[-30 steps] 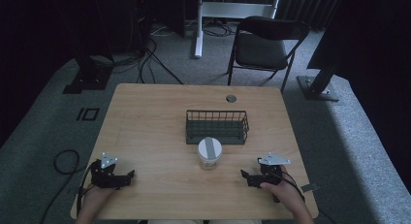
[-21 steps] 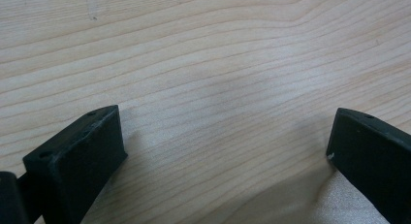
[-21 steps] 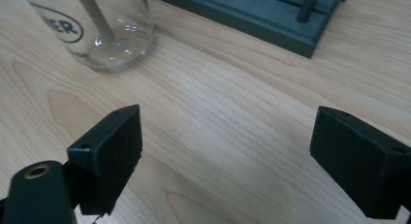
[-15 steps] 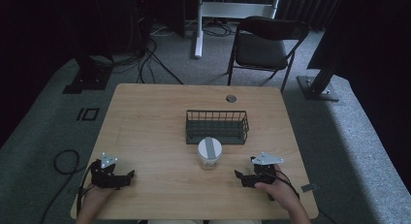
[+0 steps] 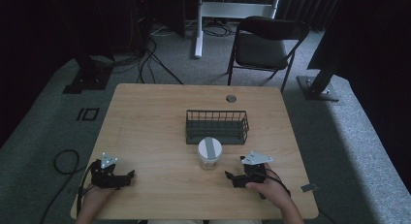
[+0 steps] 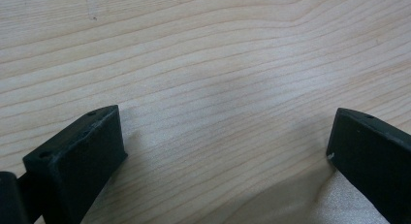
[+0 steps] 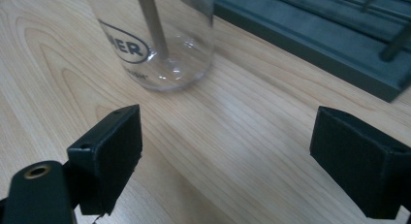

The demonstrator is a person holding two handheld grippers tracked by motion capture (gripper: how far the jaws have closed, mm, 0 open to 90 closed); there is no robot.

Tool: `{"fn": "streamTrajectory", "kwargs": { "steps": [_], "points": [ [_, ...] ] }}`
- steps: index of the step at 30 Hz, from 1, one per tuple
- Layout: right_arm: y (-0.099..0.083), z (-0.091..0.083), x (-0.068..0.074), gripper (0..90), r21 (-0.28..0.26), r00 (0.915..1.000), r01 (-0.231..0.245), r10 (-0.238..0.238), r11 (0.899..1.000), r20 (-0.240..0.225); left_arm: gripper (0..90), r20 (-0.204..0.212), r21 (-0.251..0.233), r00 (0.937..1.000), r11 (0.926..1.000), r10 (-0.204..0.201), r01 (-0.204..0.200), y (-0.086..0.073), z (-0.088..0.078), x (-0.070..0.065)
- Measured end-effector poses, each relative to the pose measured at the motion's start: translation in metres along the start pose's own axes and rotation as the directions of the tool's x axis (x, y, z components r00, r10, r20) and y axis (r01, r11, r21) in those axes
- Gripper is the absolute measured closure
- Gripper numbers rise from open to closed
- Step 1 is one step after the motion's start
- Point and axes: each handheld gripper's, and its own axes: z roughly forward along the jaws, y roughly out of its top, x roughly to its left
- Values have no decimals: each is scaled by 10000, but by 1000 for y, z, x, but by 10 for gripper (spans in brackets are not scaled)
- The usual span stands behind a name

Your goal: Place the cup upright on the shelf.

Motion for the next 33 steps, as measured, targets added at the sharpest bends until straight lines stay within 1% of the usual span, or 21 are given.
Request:
{"fn": "streamTrajectory", "kwargs": {
  "steps": [4,6,10,15,27,32,33],
  "points": [
    [3,5,4,112,-19,10000,62,-63,10000,-71,2,1,1,10000,10000,-2,2,0,0,0],
    [5,7,6,112,-80,9998,17,-19,10000,-198,2,0,0,10000,10000,-2,2,0,0,0],
    [8,12,10,112,-237,9997,-8,2,9997,-264,2,0,-1,10000,10000,0,0,0,0,0],
    [12,19,16,112,-365,9994,106,-118,9993,-322,2,0,-1,10000,10000,-1,1,0,0,0],
    [22,30,26,112,-805,9987,86,-126,9967,-493,2,-16,3,10000,10000,-18,18,0,0,0],
    [24,33,29,111,-904,9986,95,-141,9959,-502,2,-21,1,10000,10000,-25,25,0,0,0],
    [26,35,31,111,-975,9987,-11,-39,9952,-511,2,-22,1,10000,10000,-25,25,0,0,0]
  ]
}}
